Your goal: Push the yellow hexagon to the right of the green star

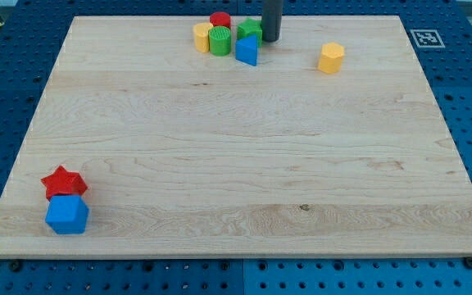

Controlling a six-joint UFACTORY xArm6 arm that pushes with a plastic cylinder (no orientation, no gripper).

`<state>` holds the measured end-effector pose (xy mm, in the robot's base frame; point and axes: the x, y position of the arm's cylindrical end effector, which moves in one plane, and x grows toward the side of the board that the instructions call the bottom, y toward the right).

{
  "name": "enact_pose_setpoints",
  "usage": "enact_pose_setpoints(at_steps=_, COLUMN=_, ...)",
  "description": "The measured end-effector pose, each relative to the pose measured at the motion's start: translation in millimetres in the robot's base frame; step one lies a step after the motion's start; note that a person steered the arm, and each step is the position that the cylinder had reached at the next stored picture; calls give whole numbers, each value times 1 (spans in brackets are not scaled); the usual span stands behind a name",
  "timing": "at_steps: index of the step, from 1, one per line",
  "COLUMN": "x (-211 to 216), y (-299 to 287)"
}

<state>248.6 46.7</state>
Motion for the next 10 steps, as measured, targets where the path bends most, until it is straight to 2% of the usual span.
enact_pose_setpoints(at_steps=1, x=-8, y=29)
enact_pose_setpoints(at_steps=2, x=-19, y=94)
enact_pose_setpoints(at_steps=3, x=22, y=140)
enact_pose_setpoints(at_steps=4, x=93, y=153)
enact_pose_setpoints(at_steps=6, x=99, y=141)
enact_pose_setpoints(at_steps=10, x=52, y=77)
